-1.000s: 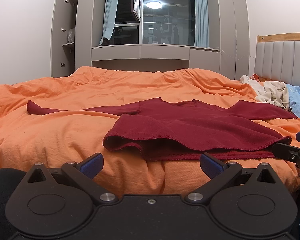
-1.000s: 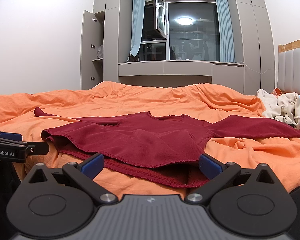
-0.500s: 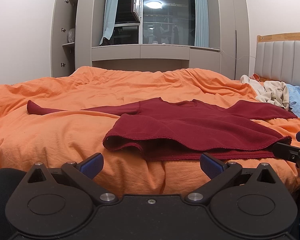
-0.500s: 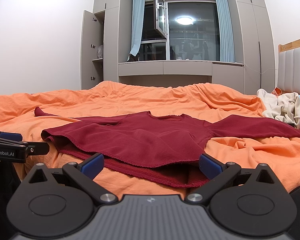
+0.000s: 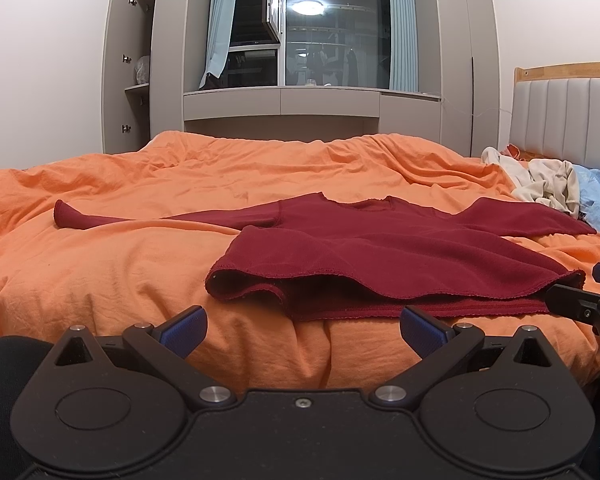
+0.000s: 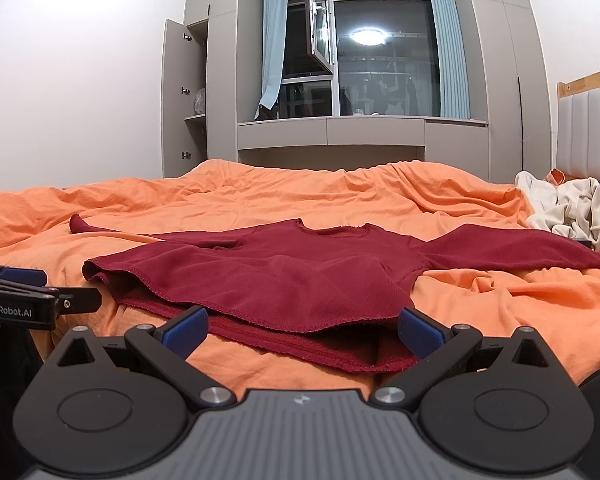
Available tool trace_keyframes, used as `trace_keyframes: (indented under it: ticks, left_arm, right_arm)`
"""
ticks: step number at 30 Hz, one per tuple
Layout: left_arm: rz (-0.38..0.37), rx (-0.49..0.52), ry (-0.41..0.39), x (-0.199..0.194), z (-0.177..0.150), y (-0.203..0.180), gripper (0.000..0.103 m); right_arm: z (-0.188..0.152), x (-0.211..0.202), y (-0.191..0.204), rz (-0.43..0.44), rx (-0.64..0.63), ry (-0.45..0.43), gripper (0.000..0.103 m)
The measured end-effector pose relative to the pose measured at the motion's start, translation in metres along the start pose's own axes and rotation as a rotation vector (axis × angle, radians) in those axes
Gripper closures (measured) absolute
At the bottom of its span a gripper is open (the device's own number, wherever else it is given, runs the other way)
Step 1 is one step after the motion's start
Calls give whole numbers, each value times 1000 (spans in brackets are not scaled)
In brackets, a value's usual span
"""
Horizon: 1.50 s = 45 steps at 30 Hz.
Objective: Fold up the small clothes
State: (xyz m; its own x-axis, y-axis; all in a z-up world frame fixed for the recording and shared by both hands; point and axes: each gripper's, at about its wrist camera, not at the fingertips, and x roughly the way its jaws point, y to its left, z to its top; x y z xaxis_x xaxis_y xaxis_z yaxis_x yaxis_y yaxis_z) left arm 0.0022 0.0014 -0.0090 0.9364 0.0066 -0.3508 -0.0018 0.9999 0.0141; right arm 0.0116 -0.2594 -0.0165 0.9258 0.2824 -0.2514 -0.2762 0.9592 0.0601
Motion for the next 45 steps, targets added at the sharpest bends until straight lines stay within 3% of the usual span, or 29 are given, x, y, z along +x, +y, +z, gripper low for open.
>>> trace_keyframes:
  ticks: [5, 11, 18, 26, 31, 40, 45]
  left_arm:
    - [-5, 3, 17, 13, 1, 0, 1]
    - [-72, -7, 47, 26, 17, -1, 1]
    - [-116, 27, 64, 64, 68, -19, 1]
    - [-178, 18, 140, 156, 122, -34, 1]
    - [-198, 13, 193, 212, 141, -41, 1]
    - [-209, -19, 223, 281, 141, -46, 1]
    - [-171, -31, 282, 304, 127, -46, 1]
  right_arm:
    - [8, 3, -7, 27, 39, 6, 0]
    - [34, 18, -29, 20, 57, -6, 0]
    - [67, 59, -82, -125, 125, 36, 0]
    - [90, 122, -195, -249, 374, 91, 0]
    - [99, 160, -230, -376, 365, 160, 0]
    - [97, 211, -262, -462, 319, 171, 0]
    - [88, 226, -280, -497, 309, 182, 0]
